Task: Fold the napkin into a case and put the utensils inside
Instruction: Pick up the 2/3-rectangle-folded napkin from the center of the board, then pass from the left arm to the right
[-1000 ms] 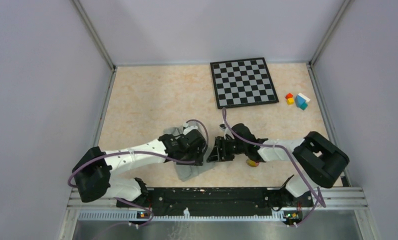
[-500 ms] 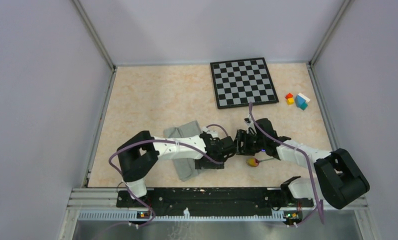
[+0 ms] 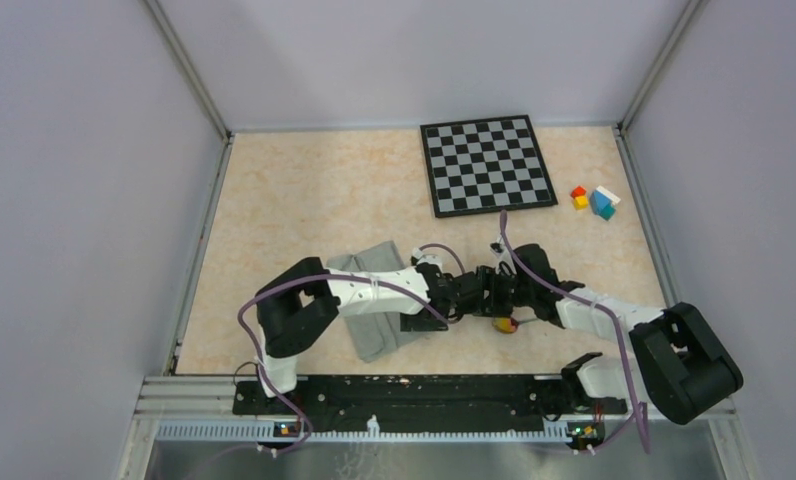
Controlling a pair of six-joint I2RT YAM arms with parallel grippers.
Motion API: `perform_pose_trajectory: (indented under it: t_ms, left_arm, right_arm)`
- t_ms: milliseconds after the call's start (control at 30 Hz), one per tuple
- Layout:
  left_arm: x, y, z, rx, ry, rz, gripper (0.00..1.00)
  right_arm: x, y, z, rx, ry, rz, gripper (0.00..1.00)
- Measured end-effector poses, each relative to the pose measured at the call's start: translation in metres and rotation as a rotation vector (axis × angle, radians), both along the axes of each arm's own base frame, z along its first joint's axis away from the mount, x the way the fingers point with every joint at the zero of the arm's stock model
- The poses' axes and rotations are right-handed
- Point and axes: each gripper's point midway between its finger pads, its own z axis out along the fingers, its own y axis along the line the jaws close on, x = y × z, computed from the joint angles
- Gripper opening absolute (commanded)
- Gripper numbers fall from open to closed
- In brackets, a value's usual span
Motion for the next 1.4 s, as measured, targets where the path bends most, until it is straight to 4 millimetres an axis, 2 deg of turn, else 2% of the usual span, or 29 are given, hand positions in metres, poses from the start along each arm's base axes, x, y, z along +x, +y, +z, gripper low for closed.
perform_pose_trajectory:
  t_ms: [100,167,333,567,867,1033,1200,1400]
  left_arm:
    - [0.003,-0.002,0.0,-0.002,-0.015,0.007,0.34]
    - [0.004,-0.001,-0.001,-0.001,-0.022,0.009,0.24]
    - [0.004,0.008,0.0,-0.015,-0.047,0.003,0.08]
    - [-0.002,0.026,0.018,-0.075,-0.079,-0.001,0.02]
    - [-0.003,0.028,0.033,-0.135,-0.105,-0.002,0.0]
    - [-0.004,0.029,0.036,-0.147,-0.111,-0.01,0.0]
    - [-0.003,0.028,0.035,-0.15,-0.114,-0.022,0.0]
    - [-0.002,0.024,0.035,-0.161,-0.119,-0.027,0.0]
  right_arm:
    - [0.0,0.001,0.001,0.008,-0.009,0.004,0.63]
    - [0.0,0.002,0.001,0.012,-0.01,0.009,0.63]
    - [0.0,0.008,0.002,0.045,0.001,0.028,0.69]
    - [0.011,0.035,0.007,0.12,0.066,0.05,0.69]
    - [0.027,0.101,0.01,0.224,0.119,0.074,0.69]
    - [0.033,0.129,0.011,0.26,0.127,0.088,0.62]
    - [0.039,0.139,0.006,0.259,0.118,0.072,0.51]
    - [0.058,0.145,0.002,0.236,0.079,0.036,0.42]
